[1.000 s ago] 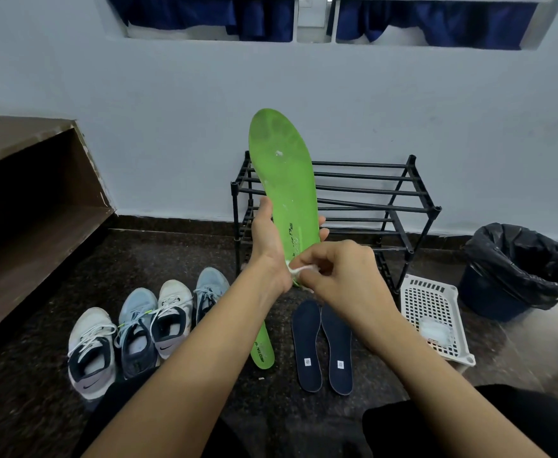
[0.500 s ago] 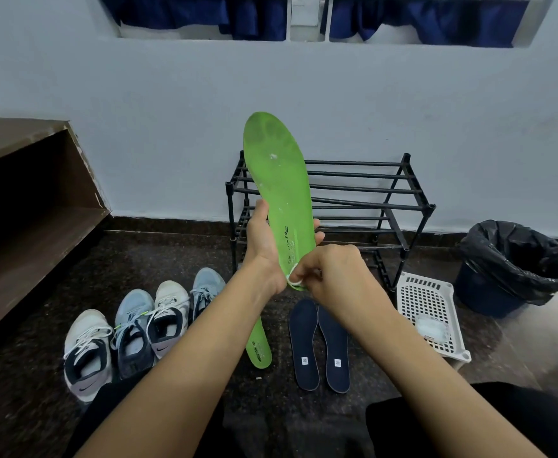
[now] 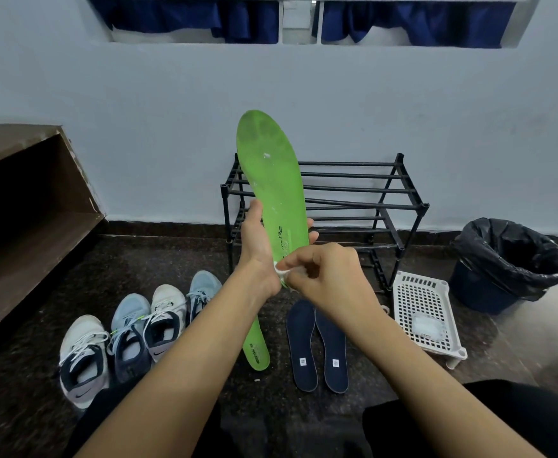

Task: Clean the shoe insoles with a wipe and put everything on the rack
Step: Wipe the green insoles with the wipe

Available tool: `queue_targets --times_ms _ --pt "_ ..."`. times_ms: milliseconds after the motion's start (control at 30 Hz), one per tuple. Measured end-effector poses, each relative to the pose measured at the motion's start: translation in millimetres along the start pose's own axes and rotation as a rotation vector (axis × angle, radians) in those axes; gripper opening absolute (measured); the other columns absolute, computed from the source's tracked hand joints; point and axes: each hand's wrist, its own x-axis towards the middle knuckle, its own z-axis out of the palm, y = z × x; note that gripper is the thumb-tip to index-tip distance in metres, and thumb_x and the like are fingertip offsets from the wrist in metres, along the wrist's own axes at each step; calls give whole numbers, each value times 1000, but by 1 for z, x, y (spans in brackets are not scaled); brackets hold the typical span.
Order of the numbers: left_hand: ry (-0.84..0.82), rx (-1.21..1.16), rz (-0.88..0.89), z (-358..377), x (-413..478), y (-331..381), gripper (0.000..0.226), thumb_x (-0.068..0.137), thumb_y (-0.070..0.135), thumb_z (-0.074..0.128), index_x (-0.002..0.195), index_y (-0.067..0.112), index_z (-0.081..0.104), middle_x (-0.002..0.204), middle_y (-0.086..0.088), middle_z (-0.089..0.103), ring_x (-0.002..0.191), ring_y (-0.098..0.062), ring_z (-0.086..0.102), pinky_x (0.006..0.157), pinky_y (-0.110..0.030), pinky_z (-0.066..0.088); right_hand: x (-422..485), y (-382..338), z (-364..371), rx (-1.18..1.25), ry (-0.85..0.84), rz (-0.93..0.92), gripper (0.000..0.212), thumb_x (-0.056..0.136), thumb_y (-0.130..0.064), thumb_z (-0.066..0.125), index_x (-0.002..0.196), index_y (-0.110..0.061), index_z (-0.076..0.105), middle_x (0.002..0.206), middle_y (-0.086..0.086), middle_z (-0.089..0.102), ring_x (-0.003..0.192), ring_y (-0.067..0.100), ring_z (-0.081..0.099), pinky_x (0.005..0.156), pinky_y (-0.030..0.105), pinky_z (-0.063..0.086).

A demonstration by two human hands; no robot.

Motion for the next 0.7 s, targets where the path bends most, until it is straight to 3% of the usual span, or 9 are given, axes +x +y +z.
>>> queue_targets --times_ms 67,167,333,433,567,700 --pt "10 0 -11 -1 -2 0 79 96 68 24 106 3 68 90 -19 70 74 -31 66 77 -38 54 1 0 1 -86 -35 -29 19 80 -8 67 90 -21 76 83 0 73 69 4 61 65 3 40" --pt "24 7 -14 -2 -3 1 78 95 68 25 108 4 68 91 -19 70 75 -31 67 79 -38 54 1 1 2 -199 -80 -16 21 83 -10 65 93 -25 76 93 3 72 86 19 65 78 22 49" --pt "36 32 -1 -2 -3 4 74 96 67 23 104 8 68 92 -19 70 78 -31 66 76 -38 52 8 -5 6 -467 -206 104 20 84 -11 57 95 -22 71 92 5 60 86 29 59 70 27 45" --pt "41 53 6 -3 -2 3 75 97 67 20 104 9 67 92 -17 70 78 -30 66 75 -37 51 2 -4 11 -600 -159 -50 24 83 -6 54 96 -21 69 99 4 62 92 29 60 73 31 47" --pt "47 79 19 -7 0 2 77 97 67 20 106 7 68 89 -16 72 75 -28 66 72 -36 50 -5 1 10 -318 -24 -70 24 82 -10 57 91 -26 73 89 -2 72 82 20 64 76 31 50" --pt "52 38 45 -13 4 4 82 96 68 20 109 3 69 94 -17 72 77 -28 68 73 -37 53 -5 -1 13 113 52 40 16 78 -12 67 86 -23 76 72 -16 68 61 -6 57 60 9 43"
